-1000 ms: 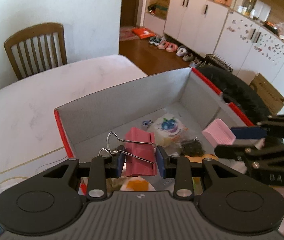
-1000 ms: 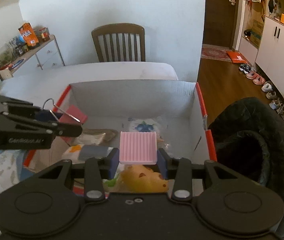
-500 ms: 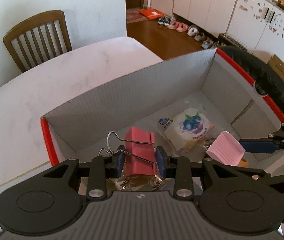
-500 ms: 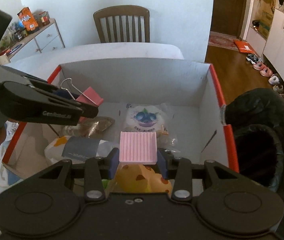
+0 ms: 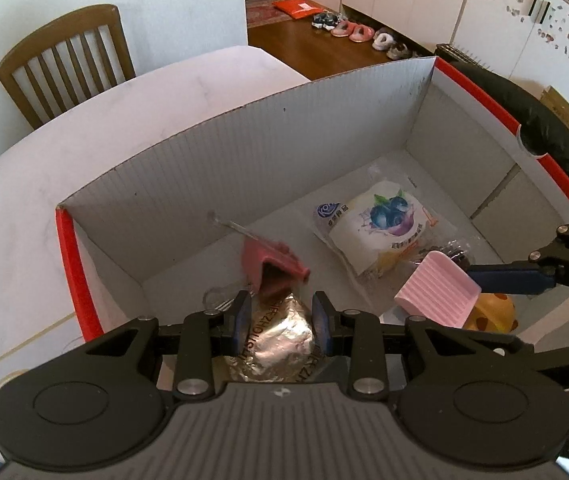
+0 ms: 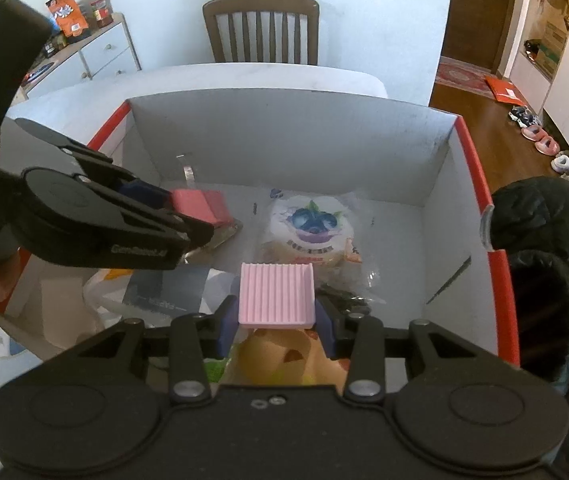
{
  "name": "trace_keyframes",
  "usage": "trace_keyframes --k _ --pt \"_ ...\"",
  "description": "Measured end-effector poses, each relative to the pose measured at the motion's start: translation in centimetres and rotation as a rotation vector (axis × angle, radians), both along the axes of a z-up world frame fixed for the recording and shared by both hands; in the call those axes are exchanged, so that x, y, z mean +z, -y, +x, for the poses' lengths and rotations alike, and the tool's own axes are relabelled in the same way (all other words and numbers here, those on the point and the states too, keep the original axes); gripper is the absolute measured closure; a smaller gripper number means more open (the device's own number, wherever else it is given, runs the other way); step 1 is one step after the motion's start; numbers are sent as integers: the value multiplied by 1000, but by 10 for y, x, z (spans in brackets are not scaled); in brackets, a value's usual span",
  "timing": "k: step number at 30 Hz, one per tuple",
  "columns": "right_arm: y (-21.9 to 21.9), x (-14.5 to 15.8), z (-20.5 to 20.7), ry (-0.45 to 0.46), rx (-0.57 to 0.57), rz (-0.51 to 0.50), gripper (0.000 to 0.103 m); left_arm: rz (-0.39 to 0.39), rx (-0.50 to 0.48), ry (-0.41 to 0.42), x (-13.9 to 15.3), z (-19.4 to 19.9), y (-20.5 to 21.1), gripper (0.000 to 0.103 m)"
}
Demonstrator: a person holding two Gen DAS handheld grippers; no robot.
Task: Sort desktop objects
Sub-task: 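Open both grippers to drop the clip and sponge into the box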
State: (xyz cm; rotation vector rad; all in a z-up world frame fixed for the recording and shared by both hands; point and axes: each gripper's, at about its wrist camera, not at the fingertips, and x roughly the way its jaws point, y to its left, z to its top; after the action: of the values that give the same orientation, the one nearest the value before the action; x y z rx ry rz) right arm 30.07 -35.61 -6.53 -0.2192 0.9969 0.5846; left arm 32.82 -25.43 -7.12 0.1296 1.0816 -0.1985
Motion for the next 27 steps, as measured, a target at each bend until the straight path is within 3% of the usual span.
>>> trace_keyframes --k 9,12,15,18,22,27 --pt "-5 0 -4 17 29 -35 60 -4 3 5 3 -4 -1 70" --pt "-5 1 -6 24 30 -33 52 -6 0 13 5 -8 -1 68" --pt "-3 3 -8 27 24 -22 43 3 -7 27 9 -13 1 63" --pt "1 8 -10 36 27 -17 42 -4 -4 40 13 -18 2 57" --pt "4 15 -14 51 30 -6 38 -41 23 59 22 -25 -2 33" --pt "11 24 -17 54 26 27 33 -75 54 75 31 -36 -11 32"
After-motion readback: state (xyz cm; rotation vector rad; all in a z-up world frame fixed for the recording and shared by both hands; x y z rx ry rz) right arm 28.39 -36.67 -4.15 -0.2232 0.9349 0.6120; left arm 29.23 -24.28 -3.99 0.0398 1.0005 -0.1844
